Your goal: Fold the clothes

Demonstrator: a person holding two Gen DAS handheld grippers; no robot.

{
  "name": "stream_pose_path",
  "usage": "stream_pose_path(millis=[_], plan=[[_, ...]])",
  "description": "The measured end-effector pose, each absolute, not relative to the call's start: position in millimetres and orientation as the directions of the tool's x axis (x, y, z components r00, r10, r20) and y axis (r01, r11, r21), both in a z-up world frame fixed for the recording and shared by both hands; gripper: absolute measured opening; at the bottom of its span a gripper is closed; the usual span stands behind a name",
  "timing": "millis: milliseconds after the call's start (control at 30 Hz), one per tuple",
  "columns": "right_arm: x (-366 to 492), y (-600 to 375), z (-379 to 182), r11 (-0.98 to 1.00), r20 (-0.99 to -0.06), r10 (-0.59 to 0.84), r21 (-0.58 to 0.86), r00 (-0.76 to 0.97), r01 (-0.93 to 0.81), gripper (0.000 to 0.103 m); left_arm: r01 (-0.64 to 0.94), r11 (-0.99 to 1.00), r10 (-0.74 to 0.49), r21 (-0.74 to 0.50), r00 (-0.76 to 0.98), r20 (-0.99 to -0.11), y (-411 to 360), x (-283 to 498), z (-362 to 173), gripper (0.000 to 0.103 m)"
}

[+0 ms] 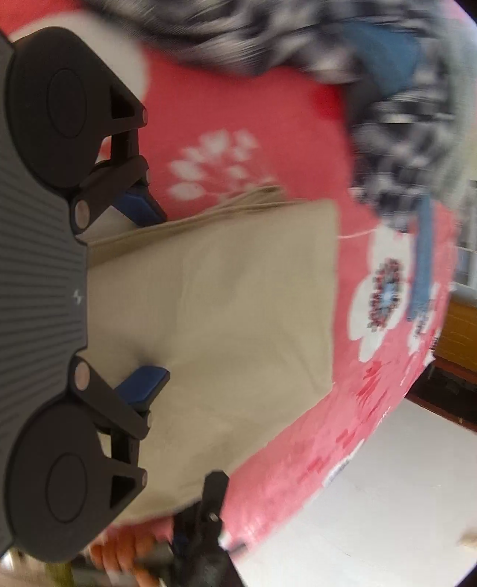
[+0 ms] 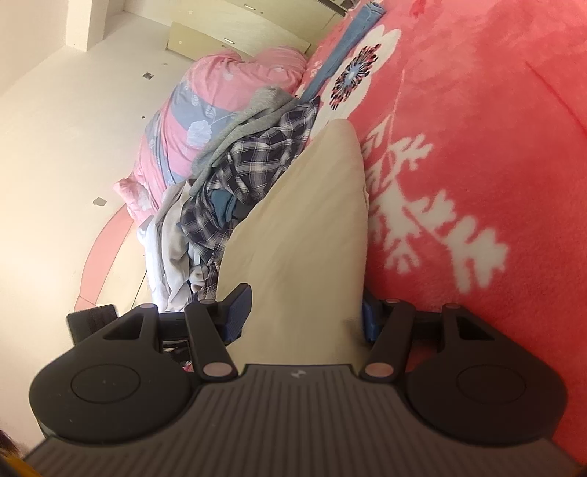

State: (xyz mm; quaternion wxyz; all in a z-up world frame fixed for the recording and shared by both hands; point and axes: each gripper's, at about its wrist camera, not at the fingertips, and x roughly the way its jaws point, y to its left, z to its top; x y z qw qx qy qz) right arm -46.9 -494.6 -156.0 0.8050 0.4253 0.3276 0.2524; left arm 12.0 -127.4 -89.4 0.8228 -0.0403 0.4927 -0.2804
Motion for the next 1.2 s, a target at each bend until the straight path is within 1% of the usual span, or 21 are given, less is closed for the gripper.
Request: stream_pose_path(millis=[67,167,333,433,600,800,867,900,933,1033,1133,1200], plan=[[-48,-495,-157,0.510,-0.303,0.687,0.849,0.660,-0.140,0.058,0.433,0.819,-0.531,-0.376,0.327,-0.782,-124,19,-93,0.084],[-51,-495,-158,0.509,-0.289,0.688,0.846,0.666,-0.159,0.058,0.469,0.801,-0.545,-0.373,0.311,-0.779,-131,24,-96,0.084],[-54,-496,-161,0.503,-0.262,0.691,0.844,0.674,-0.187,0.058,0.479,0.789,-0.554,-0.383,0.289,-0.780,-144,37,-98,0.089],[-55,-497,-162,0.497,-0.251,0.693,0.845,0.675,-0.197,0.058,0.475,0.780,-0.572,-0.408,0.277,-0.772,-146,45,-100,0.090],[-48,-499,-162,0.467,-0.243,0.703,0.867,0.668,-0.176,0.058,0.457,0.763,-0.612,-0.457,0.281,-0.740,-142,51,-104,0.091],[-21,-498,-166,0.375,-0.213,0.751,0.917,0.625,-0.138,0.057,0.464,0.752,-0.631,-0.468,0.304,-0.713,-141,50,-106,0.091],[-12,-492,-166,0.374,-0.218,0.758,0.917,0.614,-0.136,0.057,0.451,0.755,-0.634,-0.476,0.317,-0.705,-139,48,-106,0.087],[-14,-490,-165,0.380,-0.224,0.755,0.915,0.616,-0.134,0.057,0.439,0.757,-0.635,-0.484,0.320,-0.703,-137,48,-104,0.081],[-19,-489,-163,0.390,-0.231,0.748,0.911,0.622,-0.131,0.058,0.427,0.753,-0.644,-0.501,0.317,-0.696,-134,48,-102,0.074],[-33,-484,-159,0.420,-0.254,0.726,0.900,0.639,-0.120,0.056,0.390,0.724,-0.684,-0.569,0.300,-0.665,-122,47,-93,0.064],[-47,-480,-155,0.449,-0.275,0.703,0.887,0.656,-0.109,0.052,0.385,0.684,-0.726,-0.619,0.282,-0.627,-114,42,-83,0.063],[-57,-477,-152,0.468,-0.289,0.686,0.878,0.667,-0.101,0.052,0.419,0.674,-0.732,-0.608,0.266,-0.628,-116,36,-82,0.063]])
